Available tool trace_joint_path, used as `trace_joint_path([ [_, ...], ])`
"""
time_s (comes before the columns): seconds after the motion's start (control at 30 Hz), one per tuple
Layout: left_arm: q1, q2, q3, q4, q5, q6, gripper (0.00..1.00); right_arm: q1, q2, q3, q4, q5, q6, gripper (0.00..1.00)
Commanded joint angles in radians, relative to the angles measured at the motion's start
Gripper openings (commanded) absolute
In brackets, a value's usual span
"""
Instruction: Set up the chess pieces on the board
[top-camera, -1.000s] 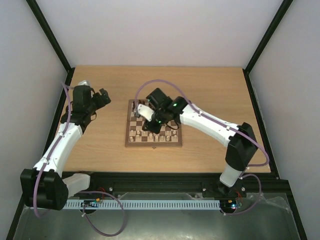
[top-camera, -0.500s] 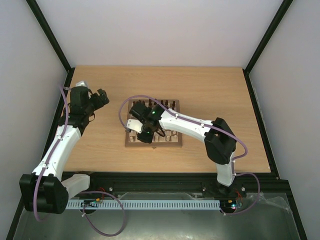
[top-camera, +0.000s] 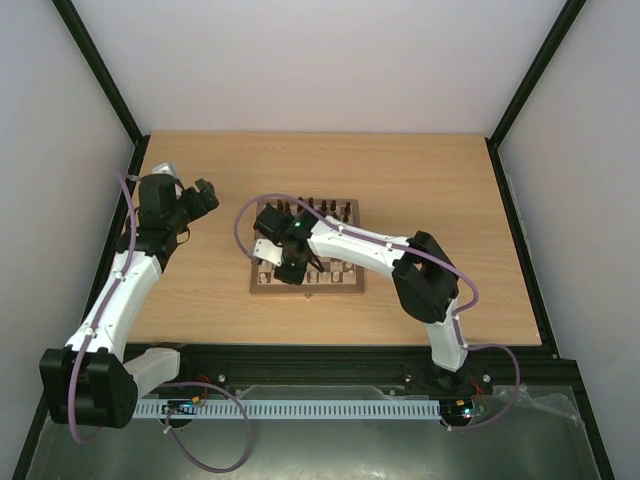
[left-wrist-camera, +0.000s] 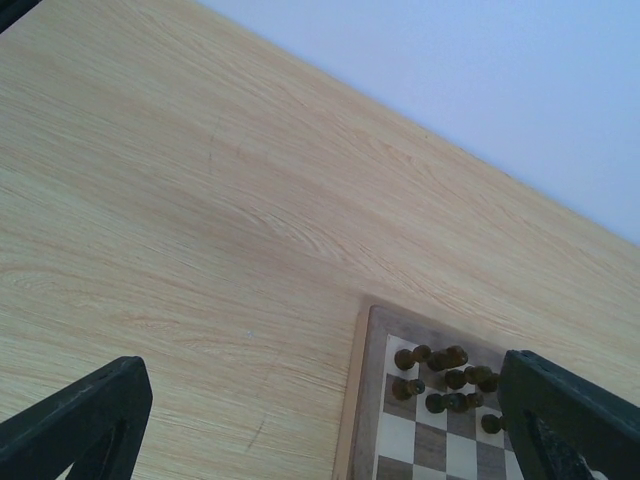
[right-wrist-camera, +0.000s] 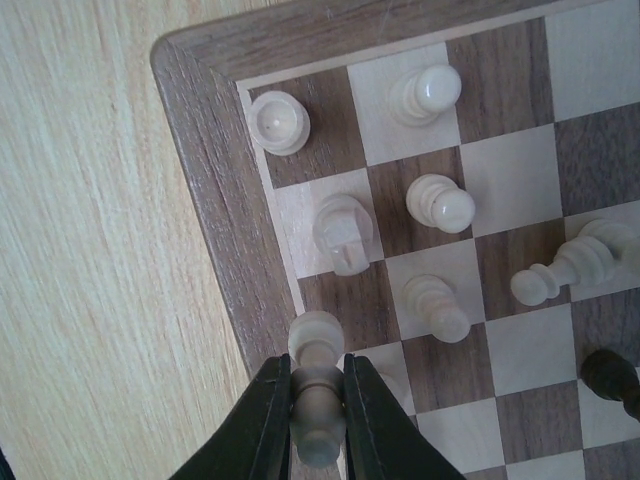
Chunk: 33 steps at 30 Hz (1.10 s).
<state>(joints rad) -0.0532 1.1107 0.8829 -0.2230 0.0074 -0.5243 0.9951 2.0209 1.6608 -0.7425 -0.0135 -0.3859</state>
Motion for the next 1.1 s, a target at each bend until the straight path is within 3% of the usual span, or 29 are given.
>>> trace_joint_path([
  [0.0, 0.007, -0.025, -0.013, 0.013, 0.014, -0.003, 0.97, 0.005, 0.025, 0.03, -0.069, 0.028, -0.006, 0.12],
  [0.63, 0.008, -0.02, -0.02, 0.028, 0.047, -0.005, 0.96, 0.005, 0.078, 0.045, -0.06, 0.052, -0.002, 0.21],
  [0.87, 0.01, -0.017, -0.023, 0.033, 0.063, -0.003, 0.96, 0.006, 0.054, 0.077, -0.075, 0.034, 0.011, 0.37],
  [1.07, 0.016, -0.014, -0.024, 0.042, 0.088, -0.003, 0.95, 0.002, -0.004, 0.126, -0.11, -0.015, 0.024, 0.4],
])
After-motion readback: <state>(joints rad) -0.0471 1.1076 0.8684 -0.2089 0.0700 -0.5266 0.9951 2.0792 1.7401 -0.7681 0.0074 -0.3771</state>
